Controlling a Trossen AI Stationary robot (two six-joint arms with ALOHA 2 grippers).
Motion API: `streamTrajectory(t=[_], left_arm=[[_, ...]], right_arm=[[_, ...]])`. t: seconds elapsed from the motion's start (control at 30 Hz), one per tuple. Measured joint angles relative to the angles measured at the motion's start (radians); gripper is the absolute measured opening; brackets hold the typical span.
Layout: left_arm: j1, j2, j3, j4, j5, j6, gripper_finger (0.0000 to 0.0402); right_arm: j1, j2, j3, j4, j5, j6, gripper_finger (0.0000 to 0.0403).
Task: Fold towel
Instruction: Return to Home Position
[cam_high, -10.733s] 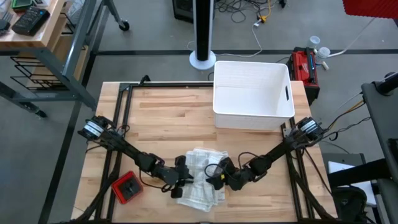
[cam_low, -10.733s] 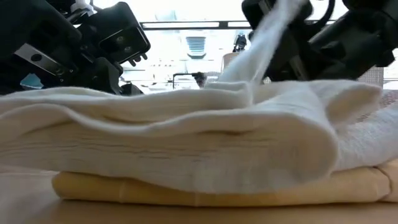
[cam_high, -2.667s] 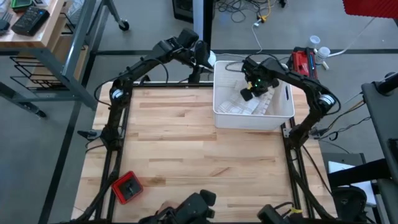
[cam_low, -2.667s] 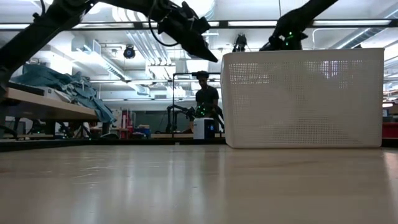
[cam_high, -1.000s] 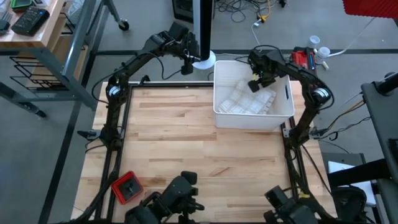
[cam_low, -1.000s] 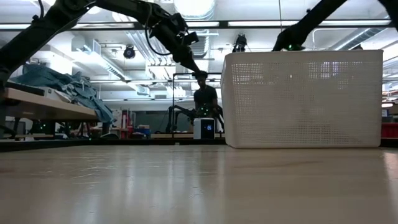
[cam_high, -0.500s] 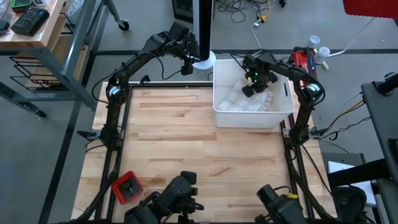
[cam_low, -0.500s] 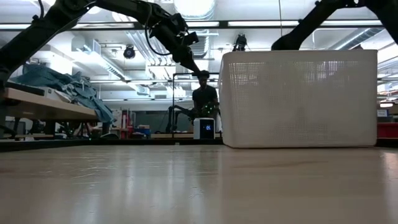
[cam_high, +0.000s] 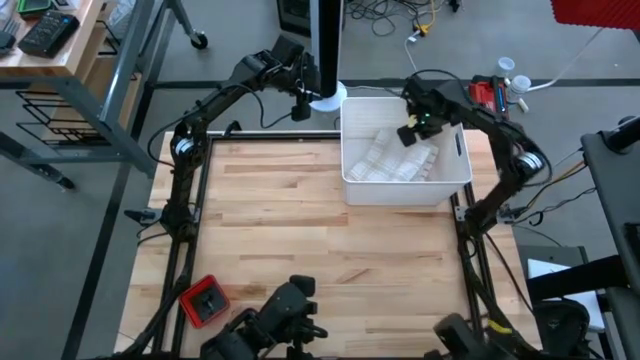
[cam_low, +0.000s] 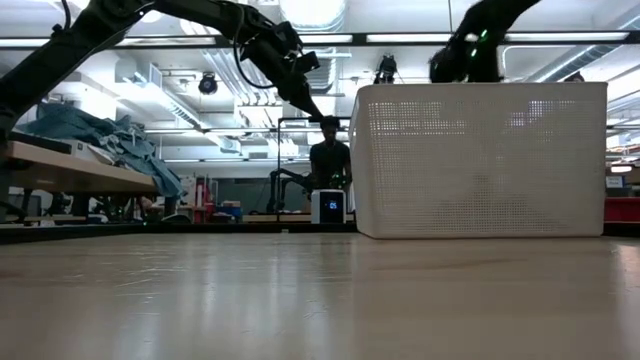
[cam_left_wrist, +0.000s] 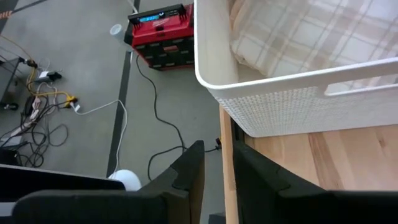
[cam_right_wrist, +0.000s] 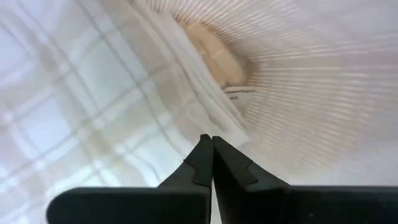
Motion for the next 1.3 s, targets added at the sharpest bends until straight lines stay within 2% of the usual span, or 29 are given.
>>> streamTrajectory(t=[0.37, 0.47, 0.63, 0.77, 0.93, 1.13, 1.3], left_arm=[[-0.008, -0.001, 0.0, -0.018, 0.022, -0.08, 0.0075], [-0.014, -0.013, 0.0, -0.047, 0.149, -0.102, 0.0075], [-0.02, -0.048, 0.0, -0.093, 0.463, -0.144, 0.0075], [-0.038, -0.065, 0.0, -0.124, 0.585, -0.193, 0.0075], [-0.102, -0.068, 0.0, -0.172, 0.602, -0.191, 0.0075], [-0.228, -0.078, 0.0, -0.186, 0.602, -0.179, 0.0075], [-0.342, -0.108, 0.0, -0.209, 0.605, -0.178, 0.0075]], right_arm=[[0.035, -0.338, -0.002, 0.011, -0.004, 0.034, 0.0], [0.078, -0.404, -0.014, 0.031, -0.009, 0.025, 0.0], [0.16, -0.494, -0.07, 0.149, -0.138, -0.028, 0.0], [0.23, -0.546, -0.147, 0.285, -0.237, -0.084, 0.0], [0.362, -0.59, -0.289, 0.542, -0.316, -0.106, 0.0], [0.562, -0.611, -0.493, 0.869, -0.321, -0.077, 0.0], [0.741, -0.613, -0.595, 1.073, -0.32, -0.037, 0.0]])
